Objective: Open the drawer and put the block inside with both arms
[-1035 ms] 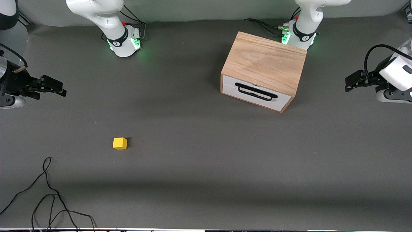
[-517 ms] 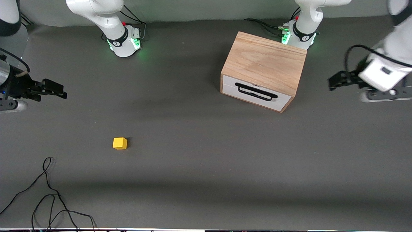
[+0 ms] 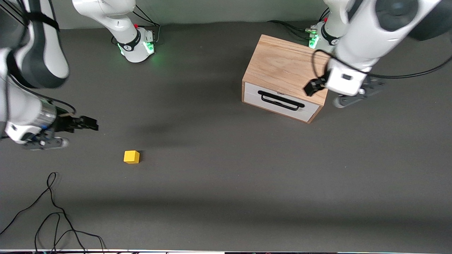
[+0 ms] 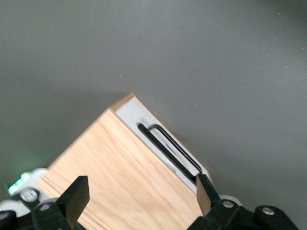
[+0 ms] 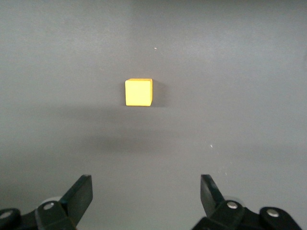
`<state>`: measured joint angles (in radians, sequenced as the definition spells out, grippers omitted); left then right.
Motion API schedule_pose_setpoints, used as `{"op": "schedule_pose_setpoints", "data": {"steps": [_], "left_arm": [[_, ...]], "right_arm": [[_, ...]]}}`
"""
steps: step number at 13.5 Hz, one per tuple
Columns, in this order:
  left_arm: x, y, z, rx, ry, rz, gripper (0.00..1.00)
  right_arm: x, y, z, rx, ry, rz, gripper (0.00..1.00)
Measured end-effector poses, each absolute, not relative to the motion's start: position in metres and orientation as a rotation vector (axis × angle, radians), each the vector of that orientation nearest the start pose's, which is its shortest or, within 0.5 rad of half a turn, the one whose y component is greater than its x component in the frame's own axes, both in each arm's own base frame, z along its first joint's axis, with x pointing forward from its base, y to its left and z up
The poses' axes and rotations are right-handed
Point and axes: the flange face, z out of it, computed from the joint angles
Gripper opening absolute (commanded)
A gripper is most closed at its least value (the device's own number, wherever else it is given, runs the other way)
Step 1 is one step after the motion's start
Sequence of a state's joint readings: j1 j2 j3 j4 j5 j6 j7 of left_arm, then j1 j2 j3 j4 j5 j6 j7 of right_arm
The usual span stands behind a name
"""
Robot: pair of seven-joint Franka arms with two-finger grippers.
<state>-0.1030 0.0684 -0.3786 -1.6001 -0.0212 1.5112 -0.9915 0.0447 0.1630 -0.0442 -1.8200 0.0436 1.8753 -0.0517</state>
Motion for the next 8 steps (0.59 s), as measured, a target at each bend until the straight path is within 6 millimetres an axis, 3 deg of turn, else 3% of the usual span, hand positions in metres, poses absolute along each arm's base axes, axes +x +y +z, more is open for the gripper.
{"op": "schedule_pose_setpoints", "data": {"steps": [3,8], "left_arm": [[0.489,-0.299,0.559,-2.877,-1.019,0.226,1.0],[0.471,-0.344,0.543,-2.648,-1.419,0.213,1.0]], "right_arm": [[0.605,0.005,0.387,-3.106,-0.052,0.163,1.0],[0.619,0.013,0.302,-3.117,-0.066,0.08,1.0]]}}
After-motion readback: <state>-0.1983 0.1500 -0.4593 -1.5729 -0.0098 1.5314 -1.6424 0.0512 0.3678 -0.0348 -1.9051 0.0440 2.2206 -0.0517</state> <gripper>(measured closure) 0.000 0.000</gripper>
